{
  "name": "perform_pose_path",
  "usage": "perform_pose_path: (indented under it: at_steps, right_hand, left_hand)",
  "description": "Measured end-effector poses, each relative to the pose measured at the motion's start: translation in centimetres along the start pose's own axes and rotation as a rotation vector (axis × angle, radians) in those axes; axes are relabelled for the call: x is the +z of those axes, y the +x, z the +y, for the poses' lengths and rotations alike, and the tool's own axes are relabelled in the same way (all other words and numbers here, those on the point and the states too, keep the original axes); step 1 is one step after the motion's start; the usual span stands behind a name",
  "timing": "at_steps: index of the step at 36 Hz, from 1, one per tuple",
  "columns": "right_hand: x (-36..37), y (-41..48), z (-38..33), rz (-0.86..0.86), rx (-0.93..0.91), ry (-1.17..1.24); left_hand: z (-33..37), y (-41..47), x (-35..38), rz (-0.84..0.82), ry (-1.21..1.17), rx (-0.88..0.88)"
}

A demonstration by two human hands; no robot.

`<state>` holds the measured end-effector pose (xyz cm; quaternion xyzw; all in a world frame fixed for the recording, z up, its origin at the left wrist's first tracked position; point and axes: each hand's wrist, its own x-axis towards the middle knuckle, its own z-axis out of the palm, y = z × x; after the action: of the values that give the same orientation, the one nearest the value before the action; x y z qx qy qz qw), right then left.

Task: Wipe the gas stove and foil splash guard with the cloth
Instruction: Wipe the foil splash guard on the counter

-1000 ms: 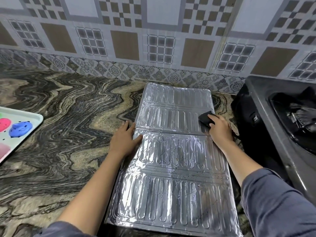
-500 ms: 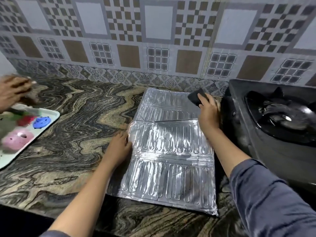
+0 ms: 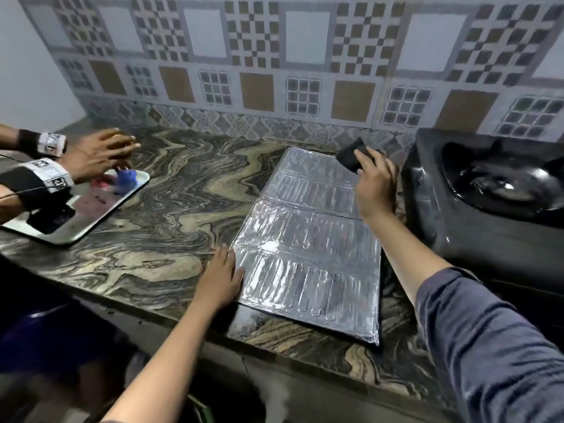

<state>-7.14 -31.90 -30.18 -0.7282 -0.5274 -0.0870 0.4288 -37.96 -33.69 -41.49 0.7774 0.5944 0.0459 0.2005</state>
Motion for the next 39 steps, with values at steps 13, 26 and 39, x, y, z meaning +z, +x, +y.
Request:
perform_pose_path:
  at_steps: [13, 26, 39]
  right_hand:
    - [2.3, -8.6, 3.7, -0.391, 0.321, -0.084]
    - [2.7, -8.7, 5.0, -0.563, 0.13, -0.4]
    - [5.1, -10.3, 4.9, -0.322, 0.269, -0.256]
  left_hand:
    - [0.8, -1.2, -0.2, 0.146, 0.07, 0.006]
    - [-2.5, 0.1, 0.0, 0.056, 0.1, 0.12]
    - [-2.9, 0.9, 1.2, 0.1, 0.153, 0.156]
